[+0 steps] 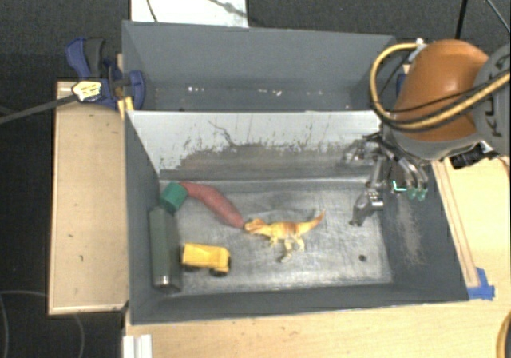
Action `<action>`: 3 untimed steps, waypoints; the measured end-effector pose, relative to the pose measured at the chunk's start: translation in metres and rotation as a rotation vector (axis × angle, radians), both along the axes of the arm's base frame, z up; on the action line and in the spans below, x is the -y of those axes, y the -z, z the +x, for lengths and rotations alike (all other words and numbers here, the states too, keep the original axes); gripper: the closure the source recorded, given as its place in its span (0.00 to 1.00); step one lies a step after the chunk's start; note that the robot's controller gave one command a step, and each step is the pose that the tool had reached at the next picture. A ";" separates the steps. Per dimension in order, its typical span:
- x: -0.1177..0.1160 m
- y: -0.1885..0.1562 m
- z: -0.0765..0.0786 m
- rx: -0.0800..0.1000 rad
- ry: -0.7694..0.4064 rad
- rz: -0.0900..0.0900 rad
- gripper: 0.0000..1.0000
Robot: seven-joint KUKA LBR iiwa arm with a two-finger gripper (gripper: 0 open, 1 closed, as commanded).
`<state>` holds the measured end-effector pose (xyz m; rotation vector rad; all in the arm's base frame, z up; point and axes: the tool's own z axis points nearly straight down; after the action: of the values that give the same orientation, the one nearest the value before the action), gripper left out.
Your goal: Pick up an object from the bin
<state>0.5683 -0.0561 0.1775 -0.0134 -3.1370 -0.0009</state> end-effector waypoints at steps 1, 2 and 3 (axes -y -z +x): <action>0.000 -0.005 0.002 0.008 -0.002 -0.001 0.00; -0.019 0.046 -0.007 0.011 -0.122 -0.001 0.00; -0.036 0.057 -0.013 0.004 -0.366 0.001 0.00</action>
Offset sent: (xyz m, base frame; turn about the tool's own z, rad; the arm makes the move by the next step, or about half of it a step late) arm -0.0190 0.0418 -0.1075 -0.2580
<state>0.5554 -0.0200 0.1206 0.5584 -3.0907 -0.0013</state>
